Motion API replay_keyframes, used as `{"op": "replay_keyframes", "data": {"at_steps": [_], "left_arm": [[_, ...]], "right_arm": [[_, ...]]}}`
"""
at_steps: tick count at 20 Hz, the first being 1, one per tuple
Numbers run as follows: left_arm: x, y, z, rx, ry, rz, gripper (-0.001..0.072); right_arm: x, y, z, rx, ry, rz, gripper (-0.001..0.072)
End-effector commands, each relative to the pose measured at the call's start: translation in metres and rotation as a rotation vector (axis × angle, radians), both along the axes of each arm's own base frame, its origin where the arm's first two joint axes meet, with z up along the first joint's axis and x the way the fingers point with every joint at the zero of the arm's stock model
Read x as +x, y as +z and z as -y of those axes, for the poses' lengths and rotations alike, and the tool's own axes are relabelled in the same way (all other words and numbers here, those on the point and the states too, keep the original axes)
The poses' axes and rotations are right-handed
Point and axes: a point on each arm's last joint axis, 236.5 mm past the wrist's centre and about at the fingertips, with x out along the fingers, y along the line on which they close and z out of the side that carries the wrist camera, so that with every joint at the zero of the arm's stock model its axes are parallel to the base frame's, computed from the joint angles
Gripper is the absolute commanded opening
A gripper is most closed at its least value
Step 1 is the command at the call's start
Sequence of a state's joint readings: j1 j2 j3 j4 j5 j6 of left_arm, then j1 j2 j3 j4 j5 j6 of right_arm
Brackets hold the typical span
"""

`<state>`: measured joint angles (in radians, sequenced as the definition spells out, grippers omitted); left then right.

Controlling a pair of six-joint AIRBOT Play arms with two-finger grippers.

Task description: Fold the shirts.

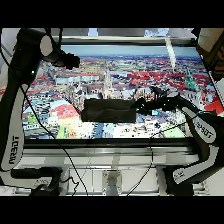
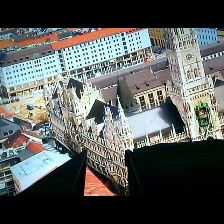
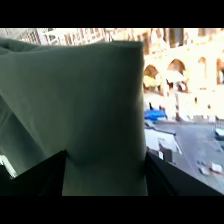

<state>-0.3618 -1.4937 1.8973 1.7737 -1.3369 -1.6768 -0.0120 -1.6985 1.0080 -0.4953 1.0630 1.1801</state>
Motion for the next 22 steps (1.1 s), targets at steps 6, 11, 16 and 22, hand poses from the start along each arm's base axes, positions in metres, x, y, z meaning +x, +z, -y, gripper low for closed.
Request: {"op": "replay_keyframes", "data": {"at_steps": [6,11,16,22], "left_arm": [[0.0,0.001,0.0,0.0,-0.002,0.001,0.0296],[-0.003,-0.001,-0.001,0.004,0.001,-0.012,0.0296],[-0.004,-0.002,-0.001,0.004,0.002,-0.02,0.0296],[-0.003,-0.001,0.0,-0.003,0.002,-0.012,0.0296]], "right_arm": [[0.043,0.047,-0.053,0.252,-0.123,0.151,0.0027],[0.082,0.111,0.001,0.293,-0.18,0.336,0.0025],[0.067,0.15,0.151,-0.078,-0.299,0.418,0.0024],[-0.073,0.183,0.335,-0.647,-0.485,0.264,0.0024]]}}
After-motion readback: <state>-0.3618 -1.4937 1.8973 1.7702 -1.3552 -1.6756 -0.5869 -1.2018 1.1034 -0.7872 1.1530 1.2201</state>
